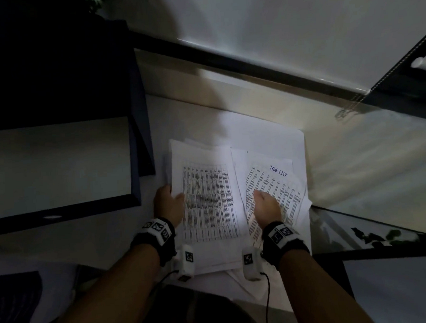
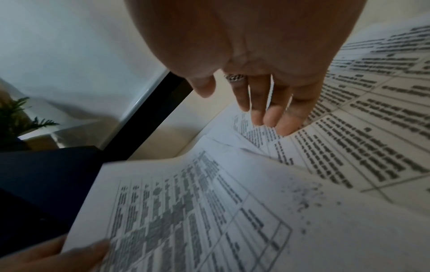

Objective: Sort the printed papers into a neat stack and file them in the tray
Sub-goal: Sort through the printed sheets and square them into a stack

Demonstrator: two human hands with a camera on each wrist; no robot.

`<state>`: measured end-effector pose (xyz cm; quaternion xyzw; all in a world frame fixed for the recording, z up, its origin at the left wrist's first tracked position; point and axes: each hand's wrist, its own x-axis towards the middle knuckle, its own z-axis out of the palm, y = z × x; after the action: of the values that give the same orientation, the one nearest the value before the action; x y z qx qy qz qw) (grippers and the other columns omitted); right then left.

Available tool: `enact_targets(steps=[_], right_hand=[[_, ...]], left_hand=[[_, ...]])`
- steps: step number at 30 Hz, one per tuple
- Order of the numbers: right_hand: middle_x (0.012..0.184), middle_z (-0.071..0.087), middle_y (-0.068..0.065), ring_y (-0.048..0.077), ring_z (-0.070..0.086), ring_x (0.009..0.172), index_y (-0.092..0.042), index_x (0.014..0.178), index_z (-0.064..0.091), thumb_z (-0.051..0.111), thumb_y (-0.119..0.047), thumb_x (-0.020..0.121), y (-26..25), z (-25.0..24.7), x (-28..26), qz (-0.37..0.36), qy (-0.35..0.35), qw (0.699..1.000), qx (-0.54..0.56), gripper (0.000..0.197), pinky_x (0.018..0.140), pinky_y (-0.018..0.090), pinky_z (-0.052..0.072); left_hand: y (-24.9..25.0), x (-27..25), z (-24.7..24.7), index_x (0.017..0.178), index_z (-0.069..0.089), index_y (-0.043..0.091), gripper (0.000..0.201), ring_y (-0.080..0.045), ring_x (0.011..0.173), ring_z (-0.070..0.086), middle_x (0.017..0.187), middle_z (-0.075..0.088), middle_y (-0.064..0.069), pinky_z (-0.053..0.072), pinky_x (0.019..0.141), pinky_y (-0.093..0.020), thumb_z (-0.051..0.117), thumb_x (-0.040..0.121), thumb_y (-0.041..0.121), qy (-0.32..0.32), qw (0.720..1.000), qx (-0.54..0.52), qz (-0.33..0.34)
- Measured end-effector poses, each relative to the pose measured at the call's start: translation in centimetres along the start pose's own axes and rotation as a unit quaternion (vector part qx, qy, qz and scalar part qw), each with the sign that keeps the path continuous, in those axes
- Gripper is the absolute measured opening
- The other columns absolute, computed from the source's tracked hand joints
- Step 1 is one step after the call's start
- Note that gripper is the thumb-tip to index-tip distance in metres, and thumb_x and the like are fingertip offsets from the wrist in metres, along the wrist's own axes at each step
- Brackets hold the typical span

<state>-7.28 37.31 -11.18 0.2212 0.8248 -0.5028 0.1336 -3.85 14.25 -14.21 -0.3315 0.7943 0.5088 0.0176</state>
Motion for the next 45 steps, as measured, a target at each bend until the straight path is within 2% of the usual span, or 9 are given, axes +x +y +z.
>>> enact_targets(steps=[4, 7, 13, 17, 22, 27, 34, 40, 45], right_hand=[[0.087, 0.064, 0.029, 0.043, 0.063, 0.079, 0.01, 0.086, 0.057, 0.039, -0.055, 0.091, -0.5, 1.4, -0.9, -0.011, -0.042, 0.999, 0.008, 0.067, 0.083, 0.054, 0.055], [0.067, 0.048, 0.013, 0.025, 0.047, 0.062, 0.001, 0.074, 0.055, 0.033, -0.044, 0.102, -1.5, 1.4, -0.9, -0.02, 0.007, 0.999, -0.025, 0.058, 0.075, 0.038, 0.047], [0.115, 0.062, 0.033, 0.046, 0.059, 0.108, 0.016, 0.108, 0.058, 0.037, -0.037, 0.104, -2.1, 3.6, -1.5, -0.05, -0.06, 0.996, -0.04, 0.058, 0.095, 0.047, 0.047], [0.101, 0.064, 0.005, 0.022, 0.06, 0.095, -0.008, 0.11, 0.067, 0.05, -0.031, 0.098, -1.4, 1.7, -1.2, -0.092, -0.036, 0.993, -0.07, 0.031, 0.088, 0.032, 0.044], [0.137, 0.053, 0.014, 0.035, 0.053, 0.122, -0.007, 0.132, 0.054, 0.065, -0.036, 0.079, 3.1, -4.7, 1.2, 0.087, 0.174, 0.947, -0.255, 0.061, 0.099, 0.044, 0.046], [0.139, 0.05, 0.021, 0.038, 0.05, 0.127, -0.001, 0.136, 0.047, 0.075, -0.064, 0.068, 5.7, -5.0, 2.6, 0.149, 0.106, 0.938, -0.294, 0.098, 0.102, 0.048, 0.046], [0.139, 0.052, 0.018, 0.038, 0.051, 0.127, -0.003, 0.138, 0.041, 0.083, -0.057, 0.064, 4.6, -3.9, 3.9, 0.146, 0.094, 0.949, -0.264, 0.101, 0.102, 0.051, 0.046], [0.147, 0.047, 0.018, 0.036, 0.047, 0.133, -0.003, 0.145, 0.04, 0.068, -0.027, 0.091, 1.2, -4.4, 2.1, 0.029, 0.109, 0.978, -0.177, 0.066, 0.111, 0.043, 0.039], [0.111, 0.068, 0.024, 0.037, 0.066, 0.103, 0.007, 0.117, 0.062, 0.066, -0.02, 0.092, -6.9, -8.2, -1.8, -0.184, 0.218, 0.941, -0.184, 0.036, 0.088, 0.038, 0.051]], left_hand=[[0.5, -1.3, 0.1, 0.129, 0.058, 0.006, 0.042, -0.025, 0.11, 0.059, 0.123, 0.058, -0.009, 0.046, 0.095, -0.029, 0.06, 0.089, -0.005, 0.044, 0.997, -0.025, 0.062], [0.0, -0.7, -0.6, 0.147, 0.037, 0.014, 0.069, -0.018, 0.117, 0.059, 0.127, 0.057, 0.001, 0.049, 0.101, -0.034, 0.07, 0.087, 0.002, 0.01, 0.994, -0.106, -0.022], [-0.4, 0.0, -1.6, 0.127, 0.06, 0.007, 0.037, -0.021, 0.103, 0.063, 0.115, 0.065, -0.004, 0.049, 0.093, -0.029, 0.068, 0.093, 0.017, -0.065, 0.997, -0.033, -0.018], [-0.7, -0.2, -2.6, 0.131, 0.053, 0.006, 0.033, -0.022, 0.105, 0.061, 0.121, 0.063, -0.008, 0.044, 0.089, -0.027, 0.056, 0.098, 0.01, -0.009, 0.999, -0.035, 0.012], [-1.5, -0.6, -3.6, 0.137, 0.051, 0.002, 0.037, -0.024, 0.104, 0.061, 0.121, 0.063, -0.008, 0.044, 0.087, -0.028, 0.052, 0.101, 0.009, 0.038, 0.998, -0.04, 0.031], [-0.6, -0.6, -3.6, 0.135, 0.055, 0.002, 0.042, -0.025, 0.105, 0.063, 0.122, 0.066, -0.012, 0.049, 0.095, -0.034, 0.063, 0.094, 0.007, 0.034, 0.99, -0.139, 0.009], [0.5, -0.4, -3.2, 0.128, 0.058, -0.004, 0.038, -0.02, 0.103, 0.061, 0.115, 0.063, -0.008, 0.047, 0.09, -0.03, 0.063, 0.09, -0.007, -0.005, 0.988, -0.154, 0.012], [-0.9, 0.3, -3.4, 0.131, 0.056, -0.004, 0.04, -0.023, 0.104, 0.061, 0.121, 0.064, -0.014, 0.047, 0.091, -0.033, 0.064, 0.091, -0.002, -0.018, 0.991, -0.135, -0.019], [-1.7, 0.2, -3.0, 0.131, 0.057, 0.001, 0.043, -0.022, 0.105, 0.063, 0.119, 0.065, -0.008, 0.049, 0.092, -0.032, 0.069, 0.09, 0.005, -0.043, 0.994, -0.094, -0.034]])
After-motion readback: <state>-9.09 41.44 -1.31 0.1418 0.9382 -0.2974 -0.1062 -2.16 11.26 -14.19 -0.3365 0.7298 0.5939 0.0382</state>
